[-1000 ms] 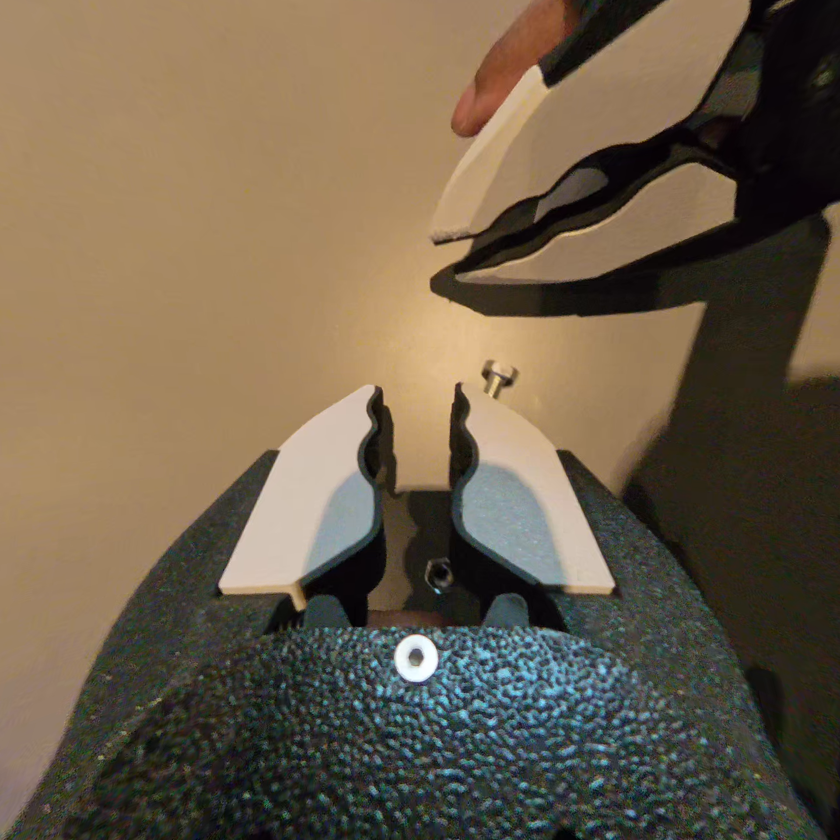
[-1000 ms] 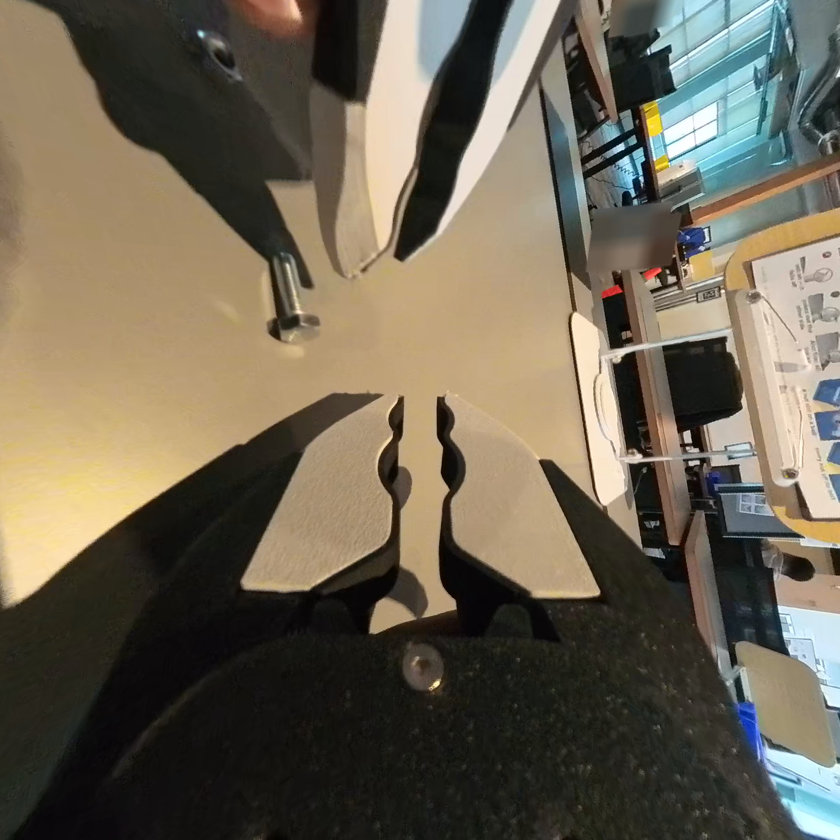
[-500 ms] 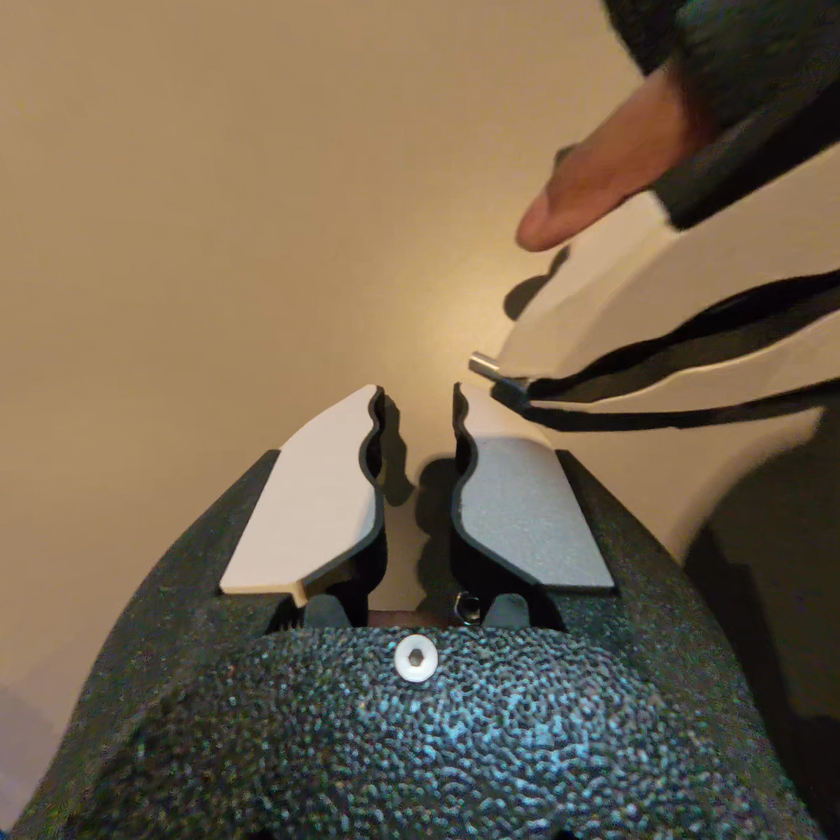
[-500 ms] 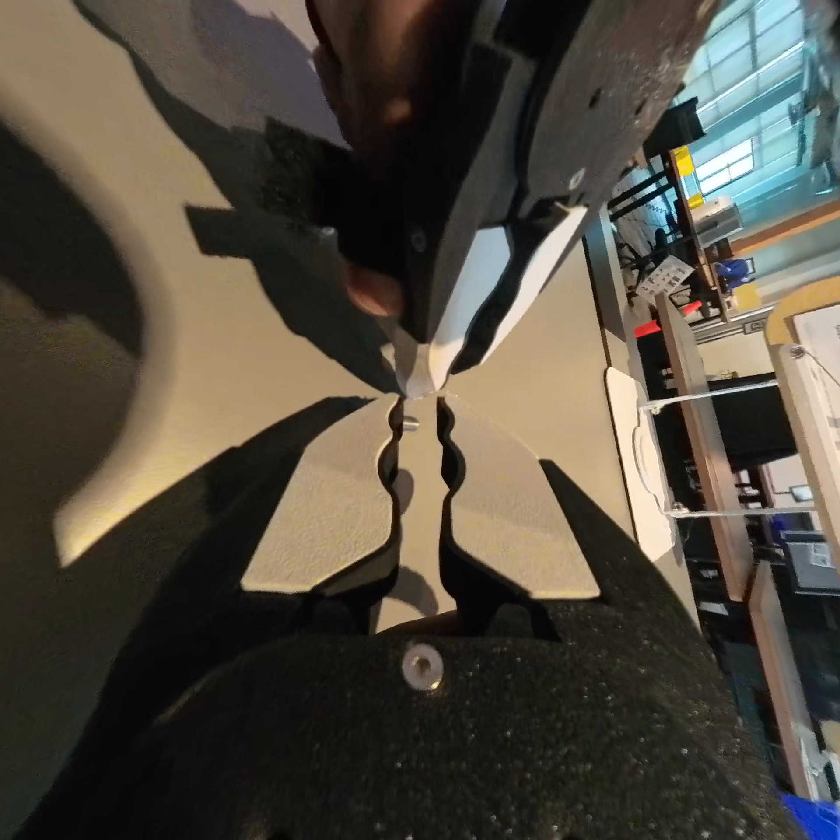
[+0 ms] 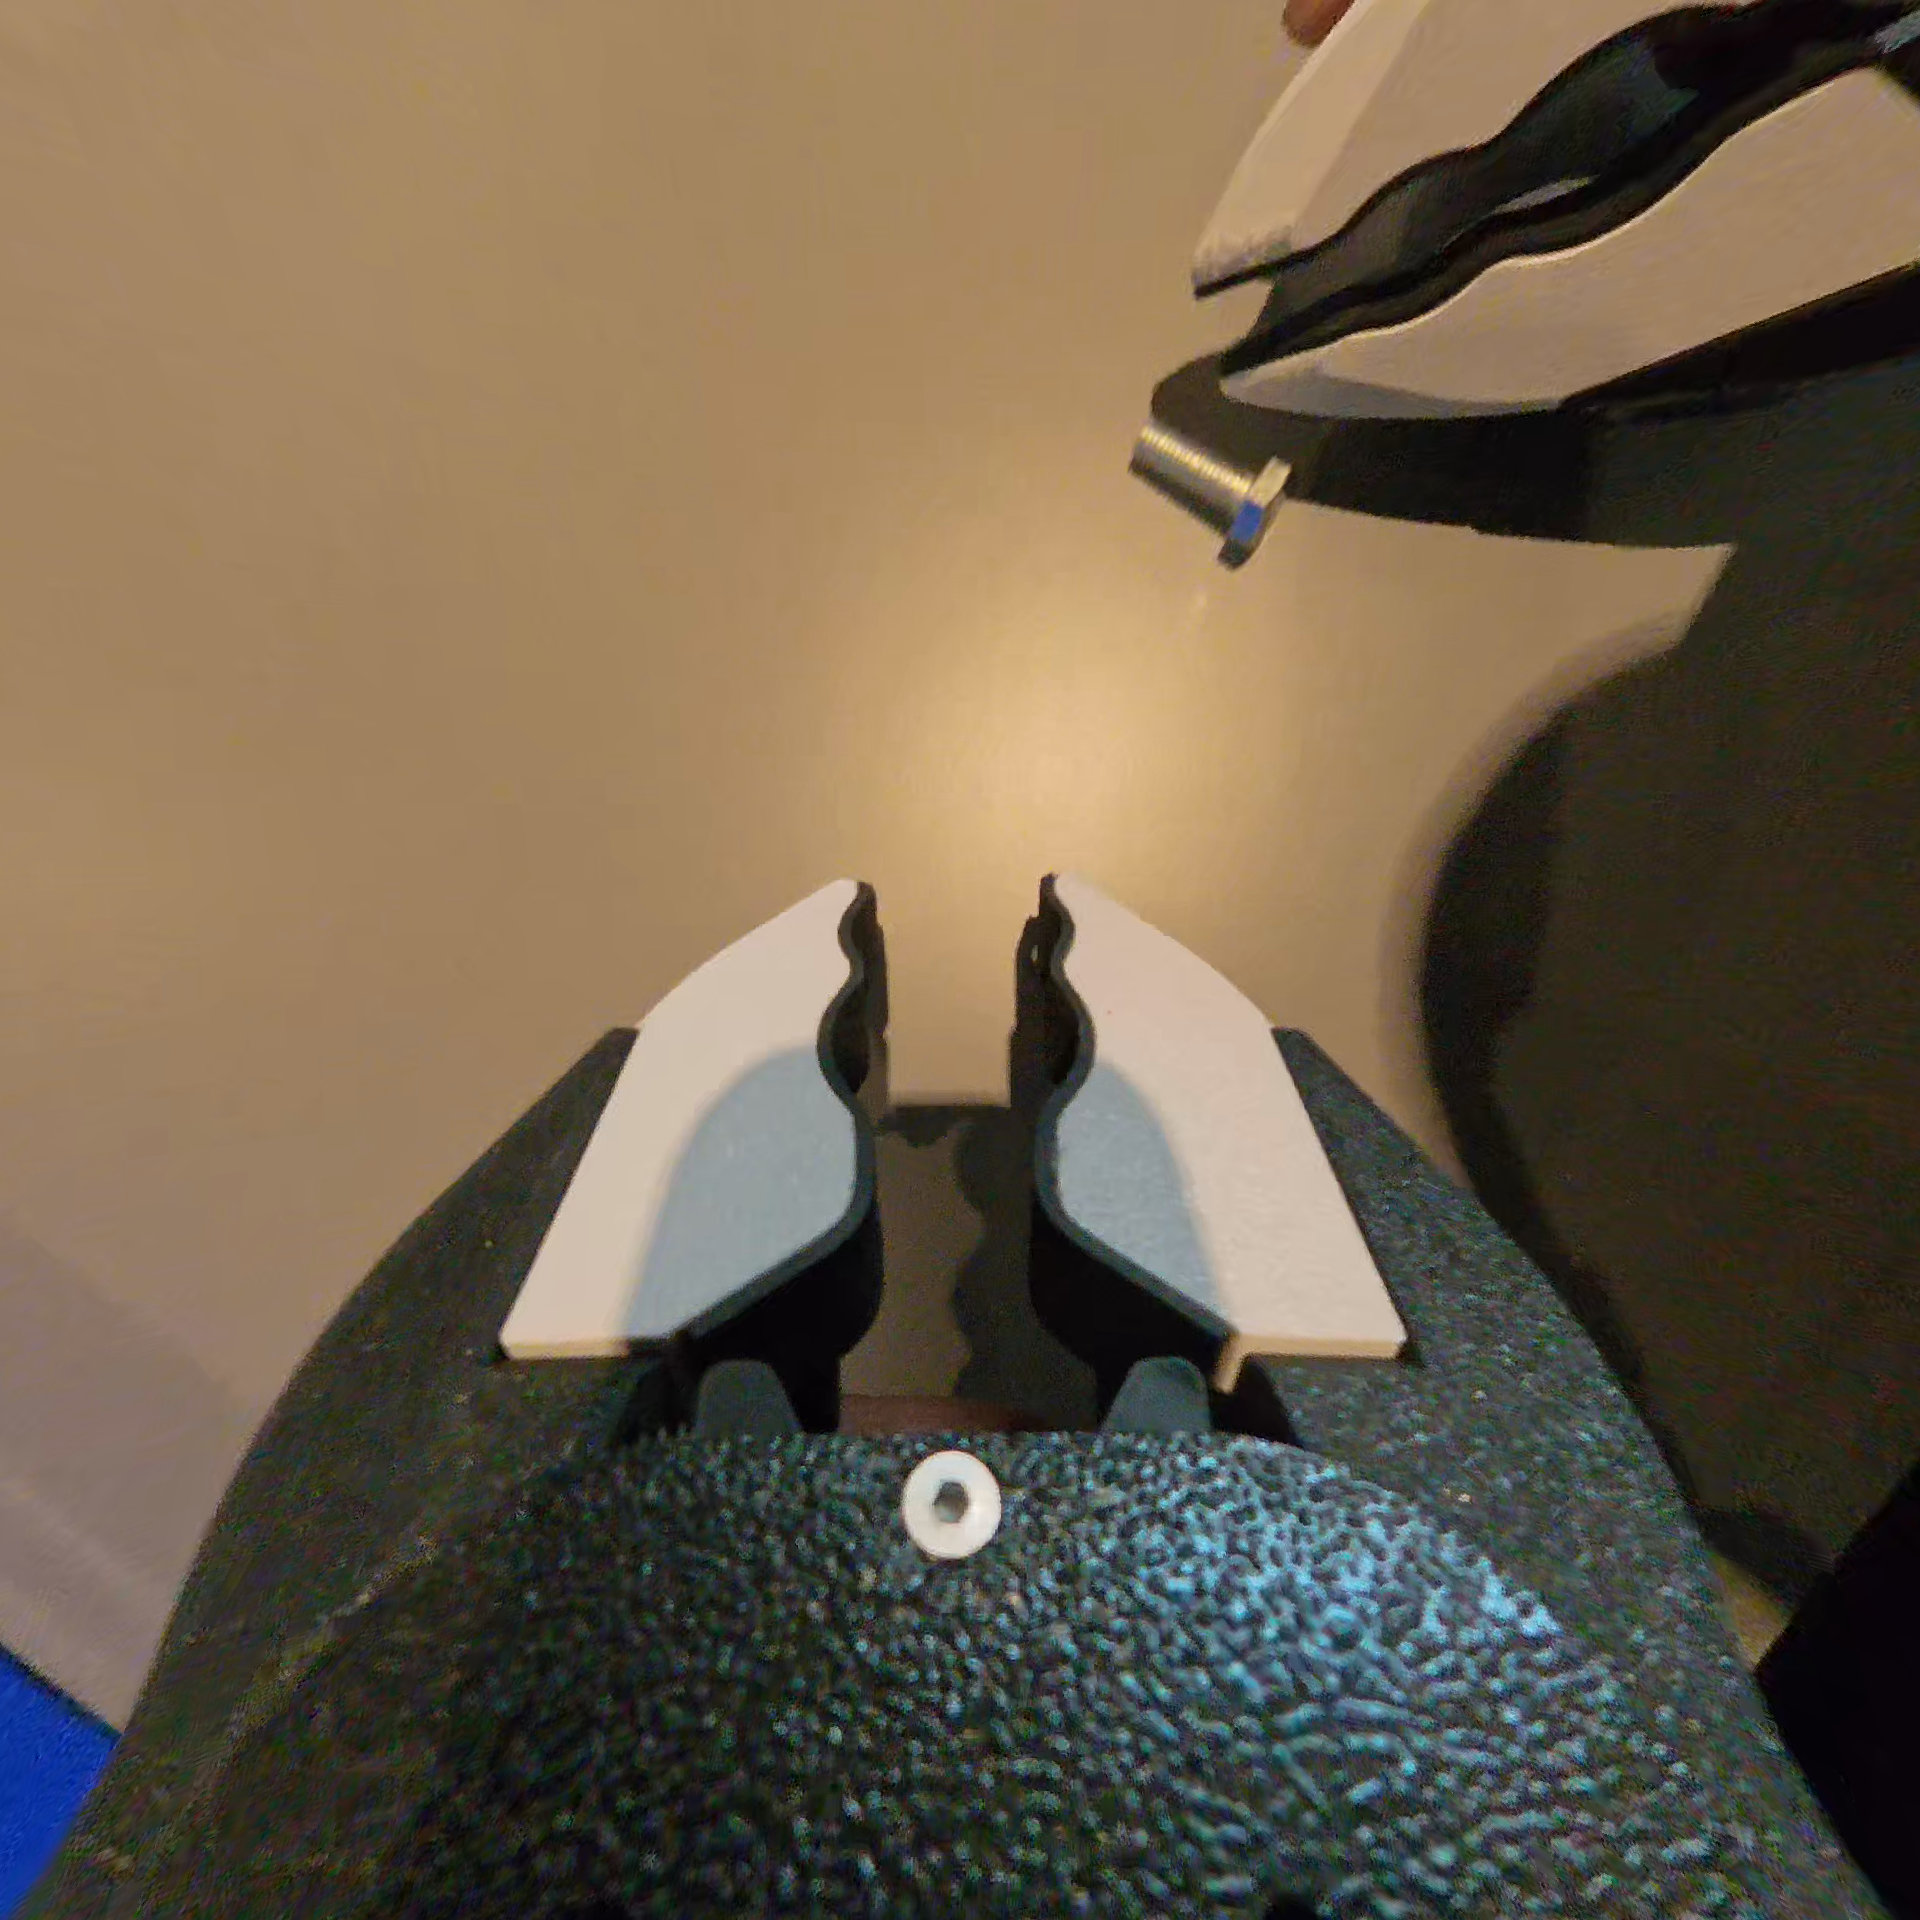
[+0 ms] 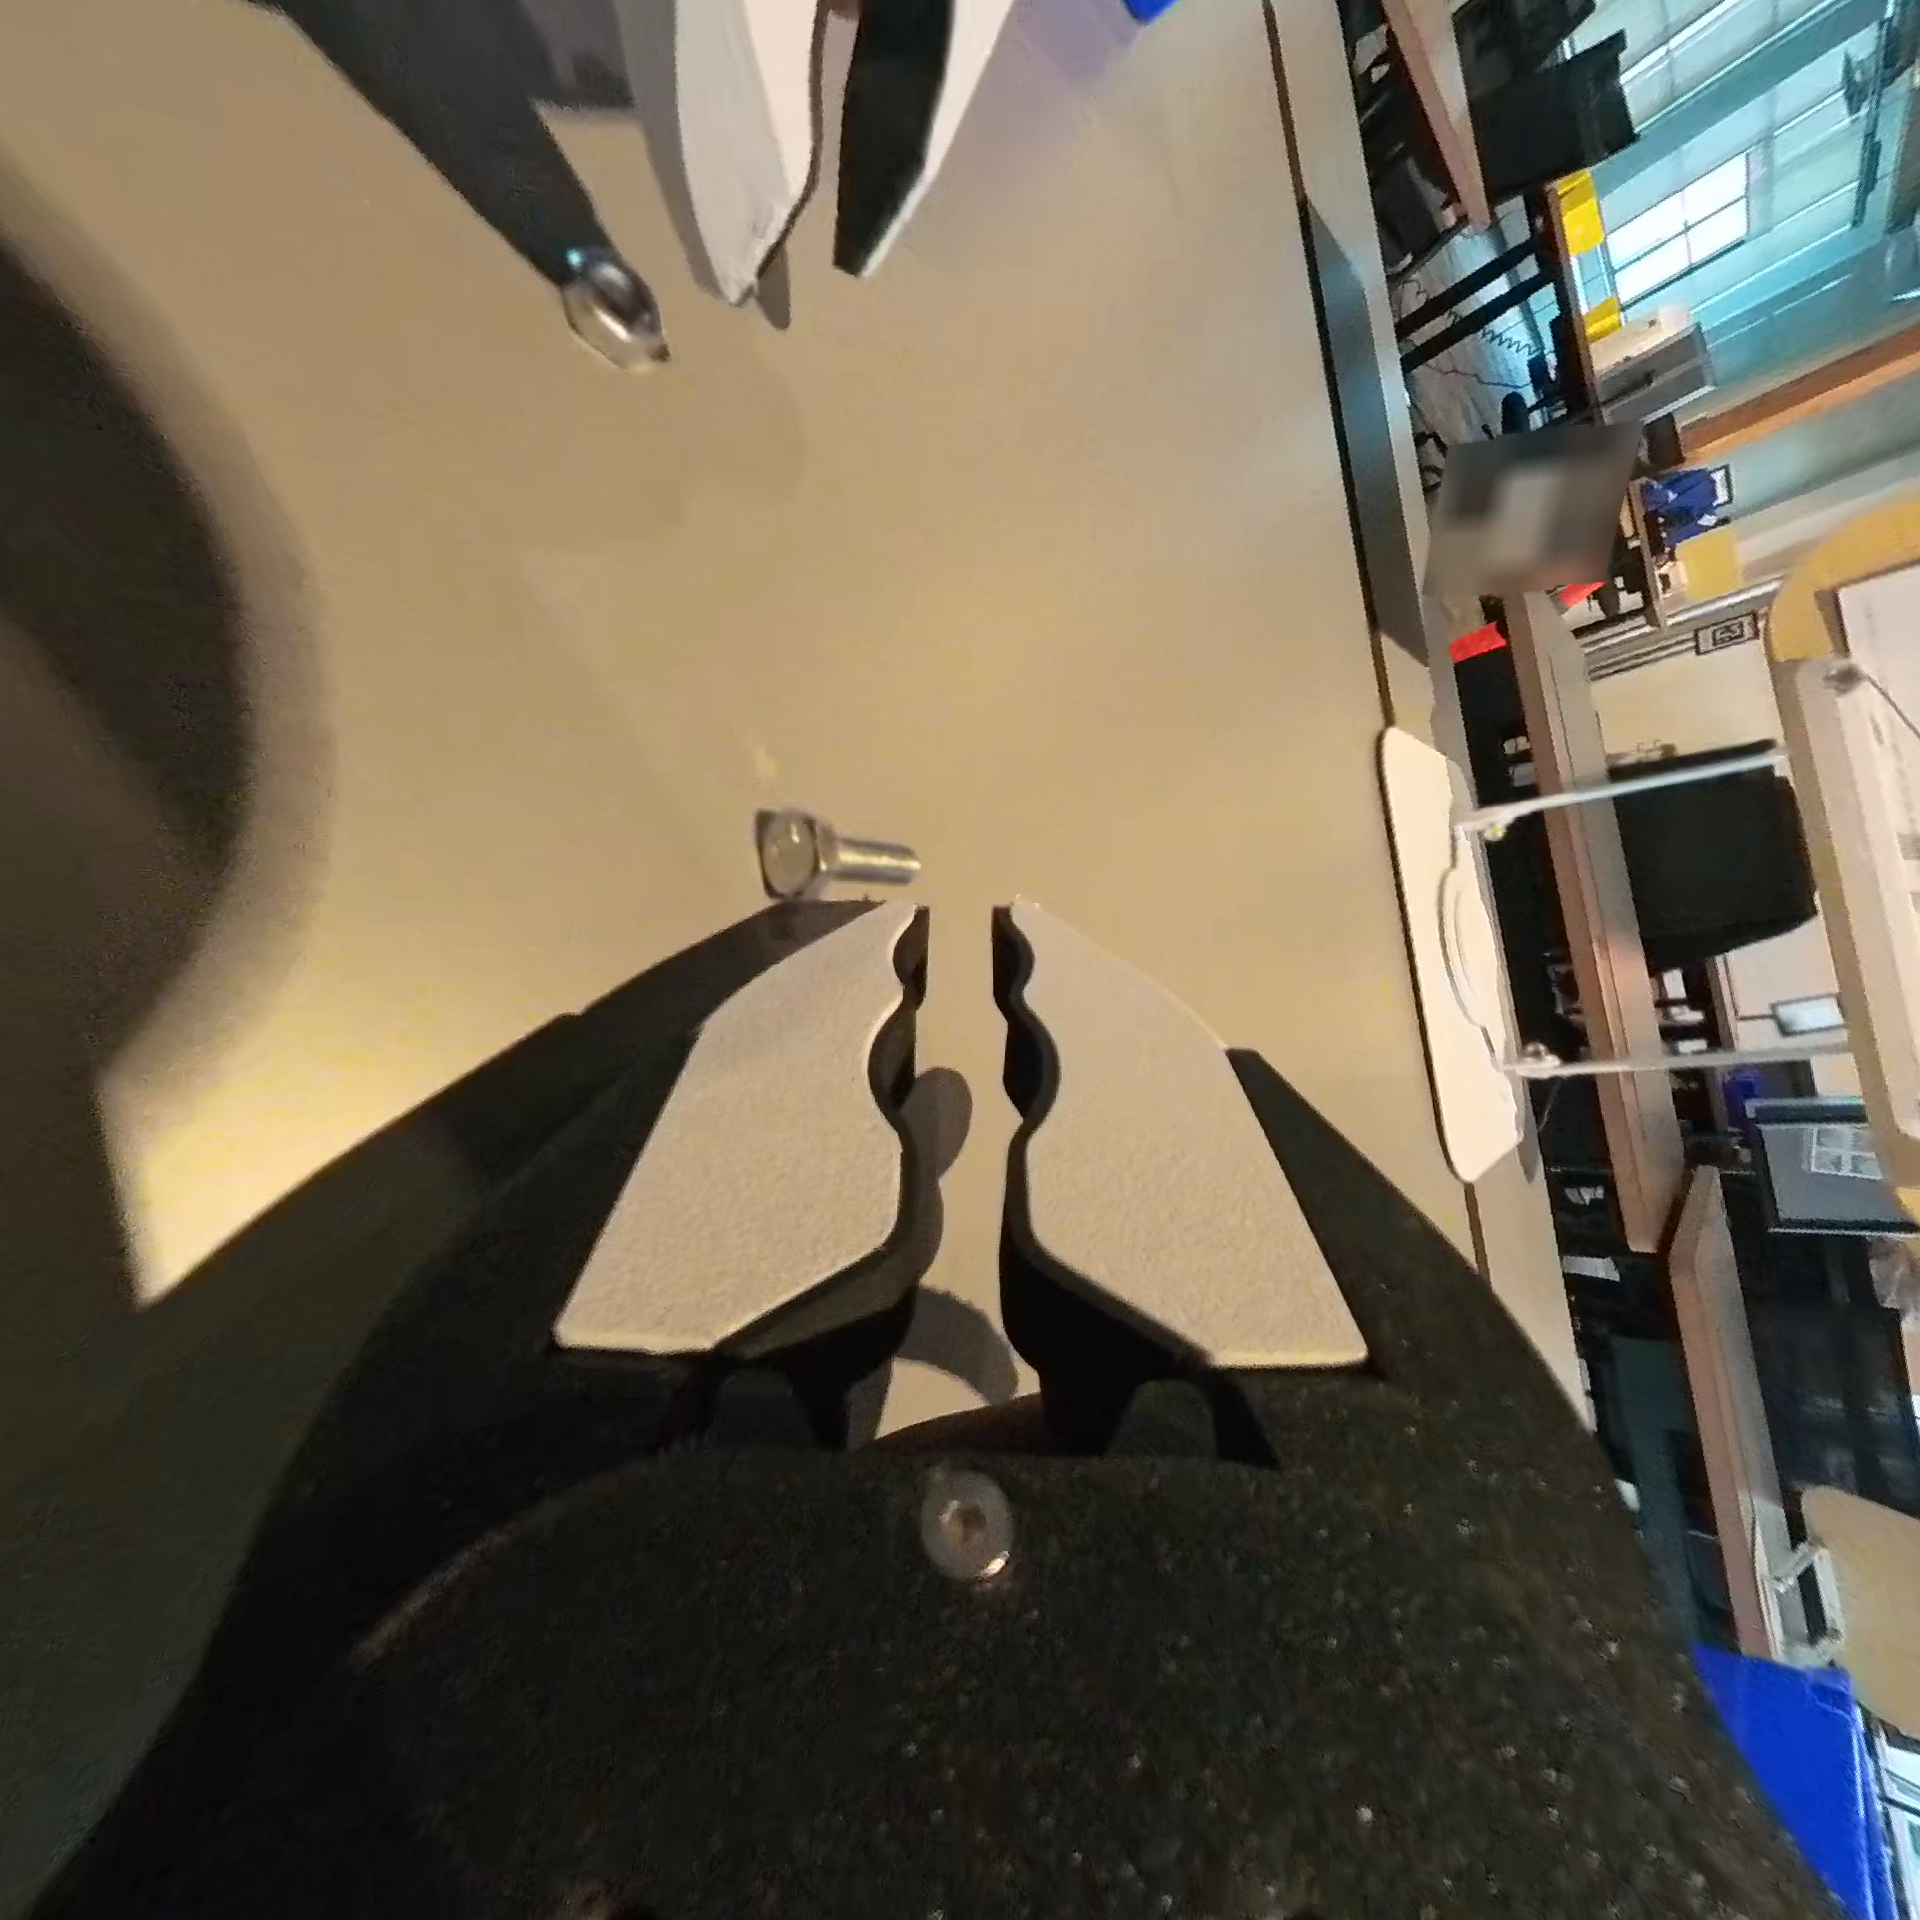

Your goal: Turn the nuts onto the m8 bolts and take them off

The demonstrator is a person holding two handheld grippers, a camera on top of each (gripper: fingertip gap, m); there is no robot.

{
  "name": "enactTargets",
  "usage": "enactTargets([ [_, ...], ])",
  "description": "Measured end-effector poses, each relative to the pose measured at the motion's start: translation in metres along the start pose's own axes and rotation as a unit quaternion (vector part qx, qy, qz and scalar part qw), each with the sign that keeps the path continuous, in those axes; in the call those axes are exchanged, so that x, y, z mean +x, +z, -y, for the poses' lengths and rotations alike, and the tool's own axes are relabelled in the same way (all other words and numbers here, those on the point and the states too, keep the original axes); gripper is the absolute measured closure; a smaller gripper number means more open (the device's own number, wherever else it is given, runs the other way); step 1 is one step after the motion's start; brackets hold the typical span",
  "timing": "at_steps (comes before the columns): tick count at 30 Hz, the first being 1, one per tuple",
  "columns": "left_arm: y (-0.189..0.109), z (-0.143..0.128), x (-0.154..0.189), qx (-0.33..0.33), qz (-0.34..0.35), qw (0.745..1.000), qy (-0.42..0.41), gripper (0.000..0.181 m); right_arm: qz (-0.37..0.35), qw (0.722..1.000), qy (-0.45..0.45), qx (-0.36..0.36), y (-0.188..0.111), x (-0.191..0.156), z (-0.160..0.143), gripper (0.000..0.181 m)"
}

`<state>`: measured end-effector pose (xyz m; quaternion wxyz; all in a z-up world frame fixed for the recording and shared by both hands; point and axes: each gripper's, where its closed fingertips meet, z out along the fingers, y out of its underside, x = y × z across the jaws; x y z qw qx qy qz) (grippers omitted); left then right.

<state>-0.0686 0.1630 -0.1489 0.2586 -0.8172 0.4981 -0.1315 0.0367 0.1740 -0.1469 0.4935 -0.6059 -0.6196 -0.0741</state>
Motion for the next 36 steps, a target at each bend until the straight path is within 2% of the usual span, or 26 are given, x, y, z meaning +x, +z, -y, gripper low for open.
enactTargets([
  [4, 0.002, -0.007, 0.004, 0.0, -0.011, 1.0, -0.004, 0.152, 0.003, 1.0, 0.001, -0.004, 0.005, -0.005, 0.011, 0.17],
  [9, 0.009, 0.021, 0.021, 0.042, -0.024, 0.999, 0.006, 0.153, 0.001, 1.0, -0.004, 0.001, 0.008, -0.01, 0.026, 0.169],
  [14, 0.025, 0.042, 0.038, 0.046, -0.024, 0.998, 0.019, 0.153, -0.024, 0.999, 0.016, -0.014, 0.002, 0.009, 0.007, 0.169],
  [18, 0.037, 0.046, 0.047, 0.038, -0.019, 0.999, 0.011, 0.153, -0.028, 0.999, 0.034, -0.024, -0.001, 0.015, -0.006, 0.169],
  [22, 0.045, 0.044, 0.044, 0.026, 0.005, 1.0, 0.002, 0.153, -0.025, 0.999, 0.024, -0.024, 0.0, 0.011, -0.006, 0.169],
  [26, 0.047, 0.043, 0.045, 0.027, 0.008, 1.0, 0.013, 0.166, -0.022, 0.999, 0.015, -0.025, 0.001, 0.007, -0.008, 0.169],
  [28, 0.045, 0.042, 0.042, 0.032, 0.003, 0.999, 0.019, 0.167, -0.021, 0.999, 0.019, -0.022, 0.001, 0.007, -0.007, 0.169],
  [31, 0.031, 0.05, 0.028, 0.083, -0.014, 0.996, 0.024, 0.167, -0.01, 0.999, 0.034, -0.003, 0.001, 0.005, 0.0, 0.168],
  [36, -0.005, 0.059, -0.035, 0.174, 0.011, 0.983, 0.052, 0.167, 0.062, 0.992, 0.085, 0.076, -0.002, -0.008, 0.034, 0.167],
])
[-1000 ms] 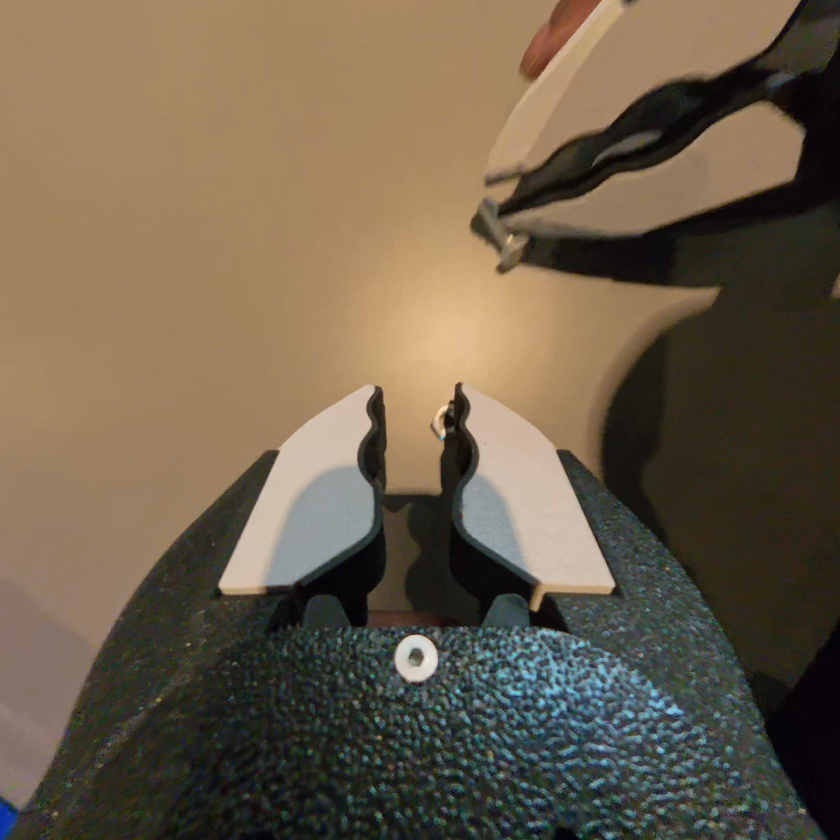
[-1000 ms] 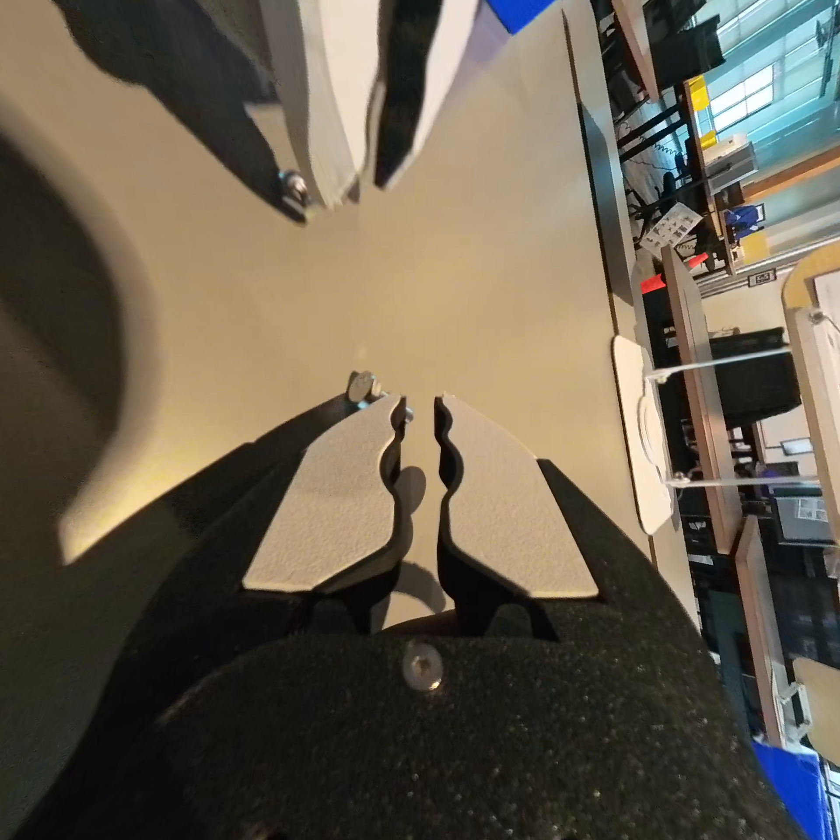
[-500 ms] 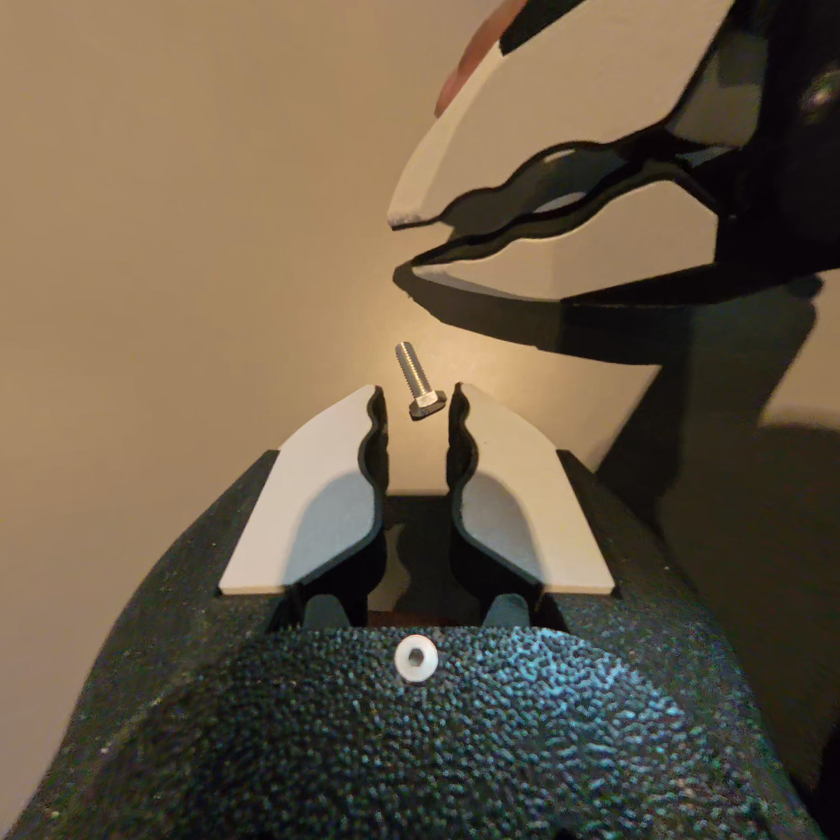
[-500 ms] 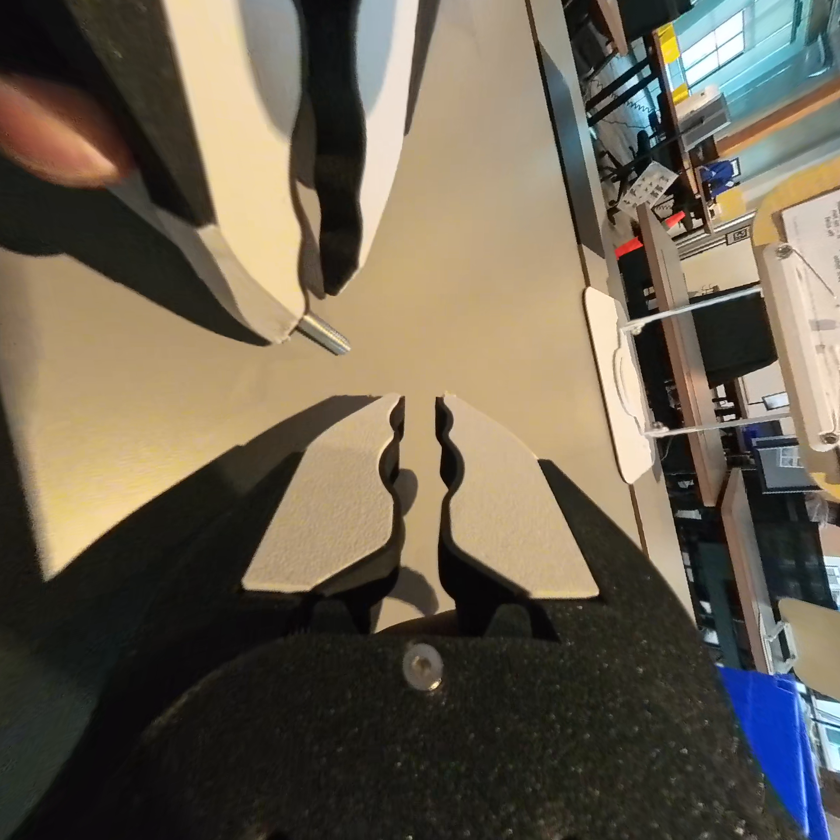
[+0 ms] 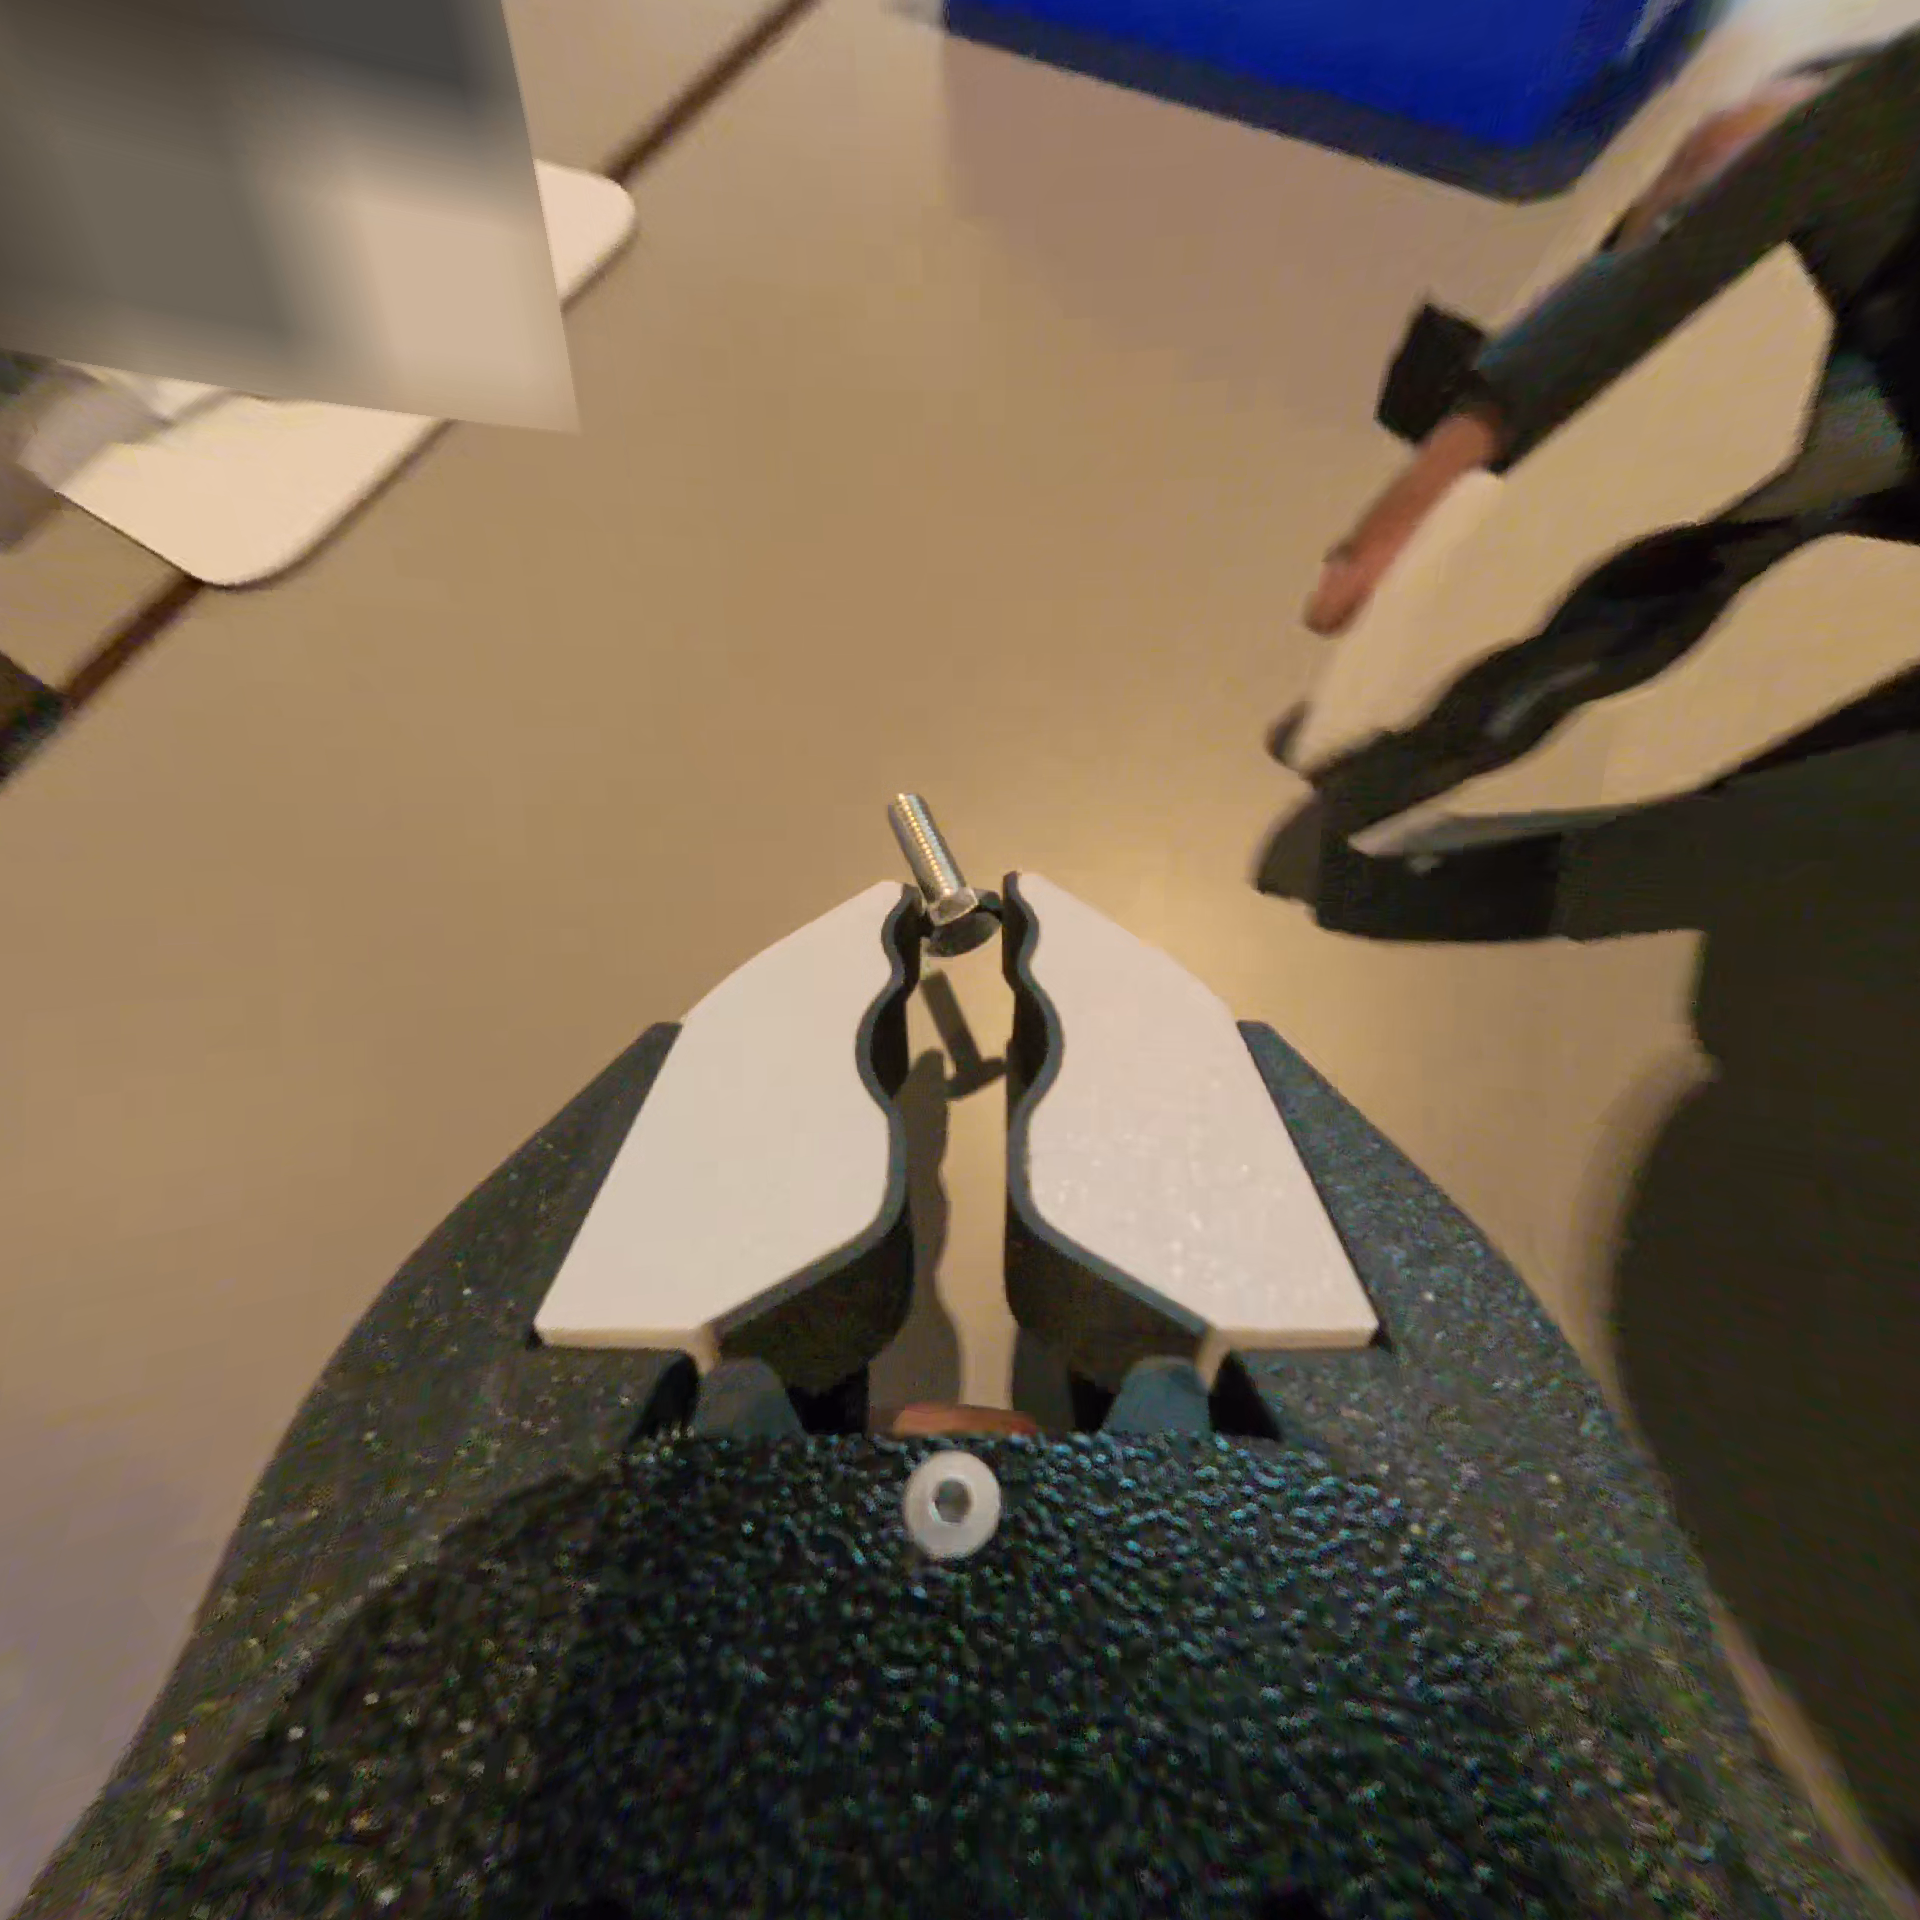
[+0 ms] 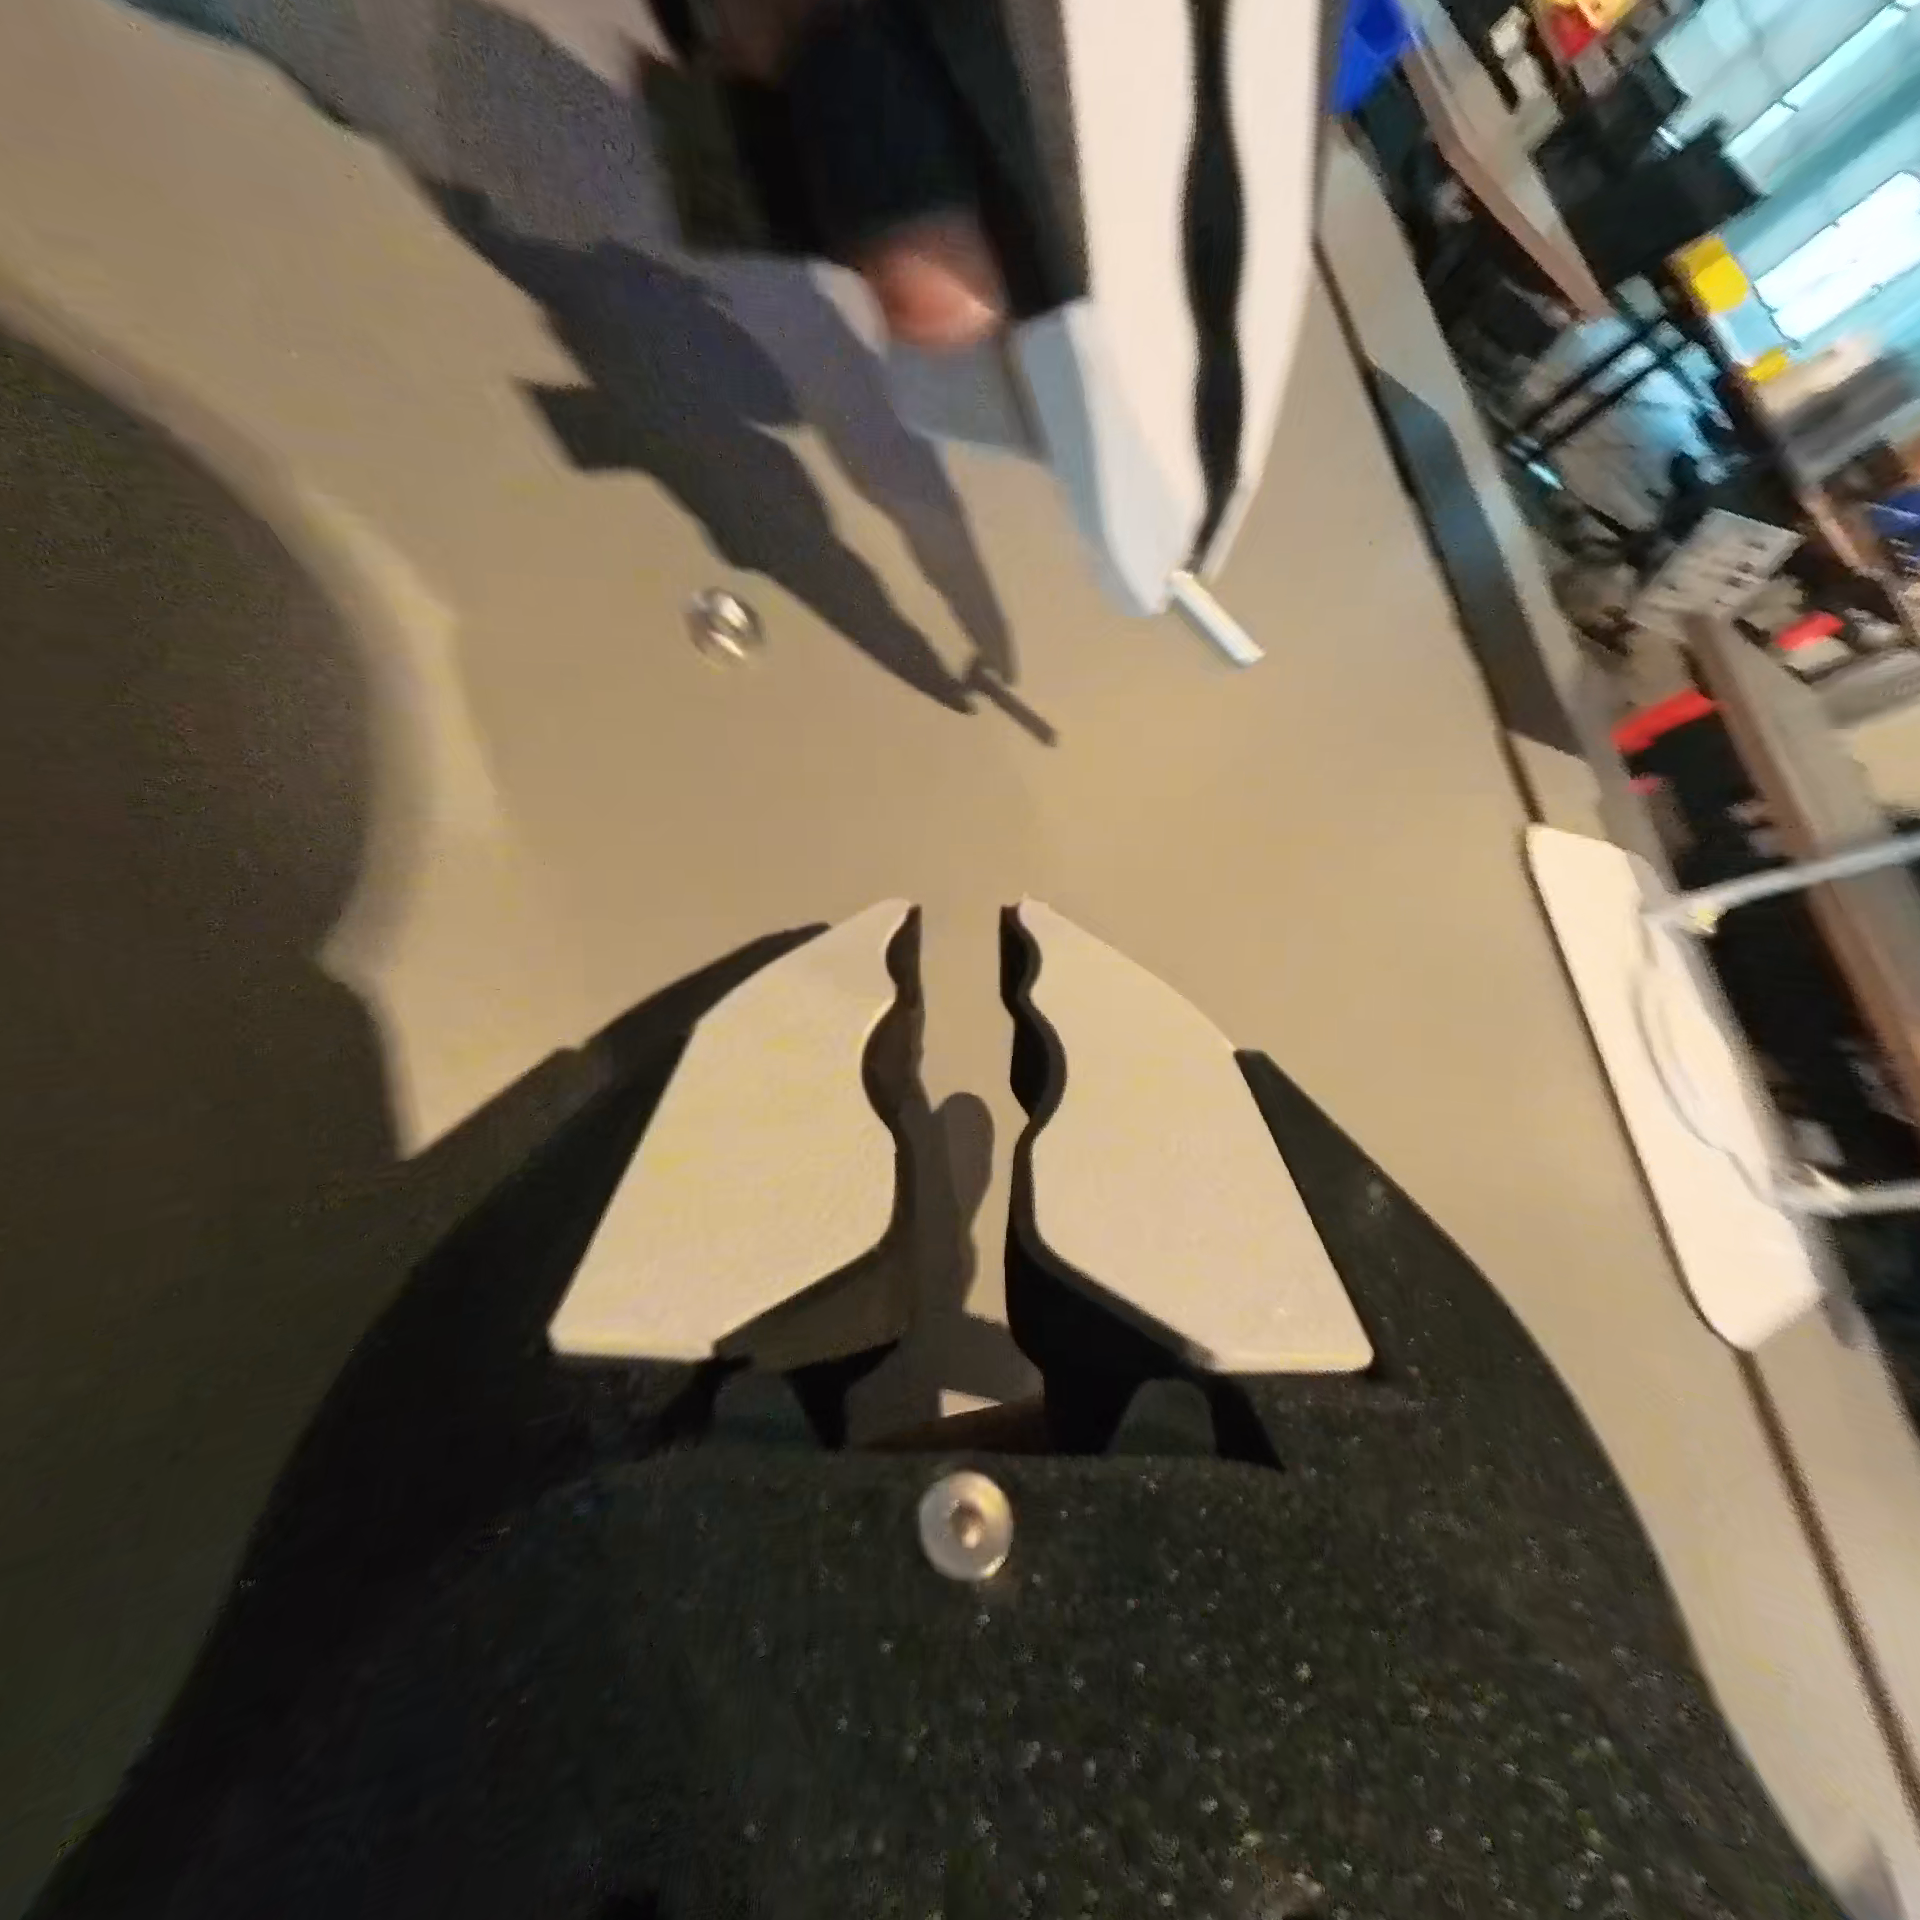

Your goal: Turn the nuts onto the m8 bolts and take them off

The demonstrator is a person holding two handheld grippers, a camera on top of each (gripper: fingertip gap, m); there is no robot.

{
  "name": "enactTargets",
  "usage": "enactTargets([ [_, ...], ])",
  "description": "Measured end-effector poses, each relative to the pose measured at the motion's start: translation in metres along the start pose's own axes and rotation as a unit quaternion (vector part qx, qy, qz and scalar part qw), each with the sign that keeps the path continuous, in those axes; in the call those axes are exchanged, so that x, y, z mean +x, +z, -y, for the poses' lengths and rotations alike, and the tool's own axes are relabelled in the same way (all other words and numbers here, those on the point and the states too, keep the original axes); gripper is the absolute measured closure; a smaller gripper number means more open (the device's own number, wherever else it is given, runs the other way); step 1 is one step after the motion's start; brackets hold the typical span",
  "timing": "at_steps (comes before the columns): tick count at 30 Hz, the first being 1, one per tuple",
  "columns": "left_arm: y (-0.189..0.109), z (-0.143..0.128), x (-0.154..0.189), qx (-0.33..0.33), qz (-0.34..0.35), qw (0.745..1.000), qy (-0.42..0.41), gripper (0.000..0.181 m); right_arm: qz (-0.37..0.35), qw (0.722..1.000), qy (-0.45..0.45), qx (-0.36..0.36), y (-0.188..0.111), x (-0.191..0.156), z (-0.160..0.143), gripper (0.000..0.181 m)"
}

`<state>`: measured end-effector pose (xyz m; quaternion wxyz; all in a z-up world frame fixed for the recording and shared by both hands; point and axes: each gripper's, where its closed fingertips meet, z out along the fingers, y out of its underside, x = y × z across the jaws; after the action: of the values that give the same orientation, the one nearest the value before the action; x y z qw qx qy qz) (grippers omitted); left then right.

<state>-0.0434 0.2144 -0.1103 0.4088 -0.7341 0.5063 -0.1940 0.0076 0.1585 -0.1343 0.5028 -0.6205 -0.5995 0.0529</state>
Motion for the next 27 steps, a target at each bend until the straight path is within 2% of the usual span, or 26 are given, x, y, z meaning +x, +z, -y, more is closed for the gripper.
enactTargets([
  [4, -0.005, 0.004, -0.033, 0.068, 0.016, 0.997, 0.011, 0.167, 0.096, 0.995, 0.008, 0.033, 0.01, -0.022, 0.027, 0.165],
  [7, -0.003, 0.006, -0.034, 0.114, 0.029, 0.993, 0.014, 0.167, 0.159, 0.987, -0.002, 0.02, 0.025, -0.034, 0.036, 0.163],
  [9, -0.002, 0.002, -0.032, 0.117, 0.039, 0.992, 0.017, 0.167, 0.19, 0.982, -0.013, 0.006, 0.035, -0.041, 0.037, 0.159],
  [12, -0.005, 0.0, -0.029, 0.122, 0.039, 0.992, 0.013, 0.167, 0.207, 0.978, -0.014, -0.004, 0.048, -0.046, 0.04, 0.158],
  [16, -0.011, 0.001, -0.034, 0.126, 0.044, 0.991, -0.001, 0.167, 0.23, 0.973, 0.029, -0.011, 0.057, -0.051, 0.045, 0.16],
  [20, -0.014, 0.0, -0.037, 0.125, 0.043, 0.991, -0.013, 0.167, 0.251, 0.965, 0.066, -0.041, 0.06, -0.052, 0.042, 0.164],
  [27, -0.014, 0.0, -0.035, 0.125, 0.041, 0.991, -0.011, 0.167, 0.272, 0.956, 0.07, -0.086, 0.059, -0.054, 0.04, 0.167],
])
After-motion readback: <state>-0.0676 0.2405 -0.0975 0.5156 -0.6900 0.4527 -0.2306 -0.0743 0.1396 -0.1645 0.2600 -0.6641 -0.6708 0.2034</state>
